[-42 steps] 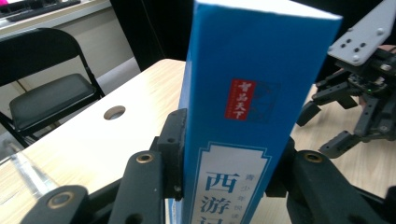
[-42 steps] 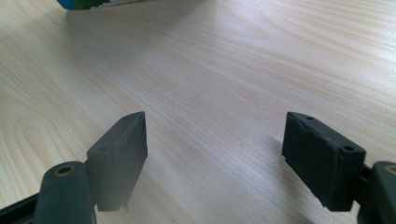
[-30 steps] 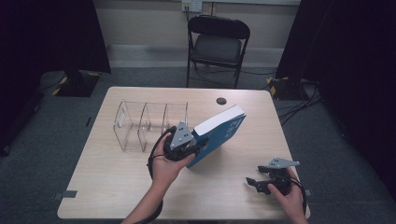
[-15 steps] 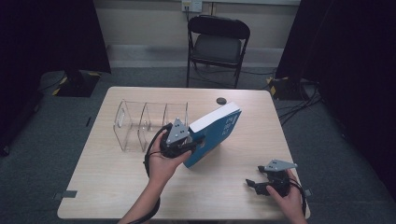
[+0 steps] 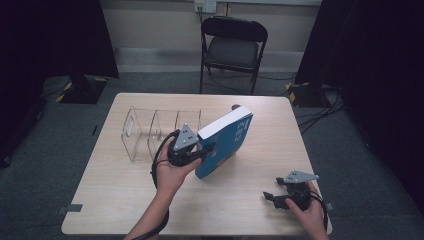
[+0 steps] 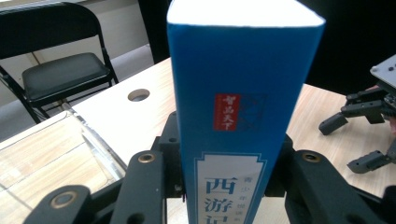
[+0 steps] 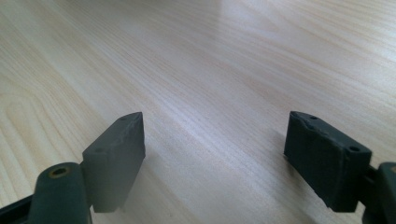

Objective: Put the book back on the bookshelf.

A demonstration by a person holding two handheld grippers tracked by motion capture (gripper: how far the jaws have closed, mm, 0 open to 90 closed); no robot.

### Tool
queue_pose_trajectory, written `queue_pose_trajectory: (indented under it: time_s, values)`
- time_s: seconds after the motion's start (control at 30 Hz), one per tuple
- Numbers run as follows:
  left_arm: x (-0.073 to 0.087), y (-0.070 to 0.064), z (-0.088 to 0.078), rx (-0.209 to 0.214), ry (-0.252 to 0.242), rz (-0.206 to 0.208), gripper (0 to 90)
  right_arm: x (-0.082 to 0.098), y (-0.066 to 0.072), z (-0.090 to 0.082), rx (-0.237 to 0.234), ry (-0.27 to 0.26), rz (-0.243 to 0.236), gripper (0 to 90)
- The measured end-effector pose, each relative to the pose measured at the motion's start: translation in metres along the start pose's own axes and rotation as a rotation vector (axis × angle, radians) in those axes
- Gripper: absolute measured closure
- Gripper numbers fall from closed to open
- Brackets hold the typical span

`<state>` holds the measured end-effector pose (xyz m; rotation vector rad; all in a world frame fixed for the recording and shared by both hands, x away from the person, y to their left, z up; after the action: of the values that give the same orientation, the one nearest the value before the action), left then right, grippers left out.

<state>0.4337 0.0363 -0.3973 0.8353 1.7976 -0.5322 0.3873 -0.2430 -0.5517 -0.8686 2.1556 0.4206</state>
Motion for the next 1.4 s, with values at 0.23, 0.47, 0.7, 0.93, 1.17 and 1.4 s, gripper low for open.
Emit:
queue_pose_trajectory:
  time_s: [0.23, 0.47, 0.7, 0.93, 1.17, 1.4]
  values:
    - [0.0011, 0.0059, -0.0018, -0.019, 0.016, -0.015, 61.7, -0.0001, -0.0006, -0.0006, -0.008, -0.003, 0.011, 19.7]
    - [0.0010, 0.0074, -0.0018, -0.027, 0.015, -0.032, 61.7, -0.0001, -0.0006, -0.0005, -0.011, -0.004, 0.013, 19.7]
    - [0.0010, 0.0106, -0.0022, -0.045, 0.032, -0.033, 61.2, -0.0001, -0.0008, -0.0006, -0.008, -0.003, 0.012, 19.7]
    - [-0.0005, 0.0105, -0.0019, -0.041, 0.061, -0.031, 60.9, -0.0001, -0.0007, -0.0005, -0.010, -0.004, 0.013, 19.7]
    - [-0.0019, 0.0105, -0.0020, -0.041, 0.092, -0.026, 60.7, -0.0001, -0.0007, -0.0006, -0.008, -0.003, 0.012, 19.7]
    - [-0.0047, 0.0099, -0.0026, -0.051, 0.165, -0.050, 60.9, 0.0003, 0.0004, -0.0012, -0.014, -0.005, 0.019, 19.6]
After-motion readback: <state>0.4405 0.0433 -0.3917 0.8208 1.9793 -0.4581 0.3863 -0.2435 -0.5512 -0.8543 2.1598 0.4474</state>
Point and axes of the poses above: each handheld gripper's, and its own axes: z roughly forward along the jaws, x roughly out of its underside, y roughly to its left, the point moved 8 cm from there along z, roughly forward along the jaws, and after that the axes turned 2 degrees about -z, right-handed, at the moved point
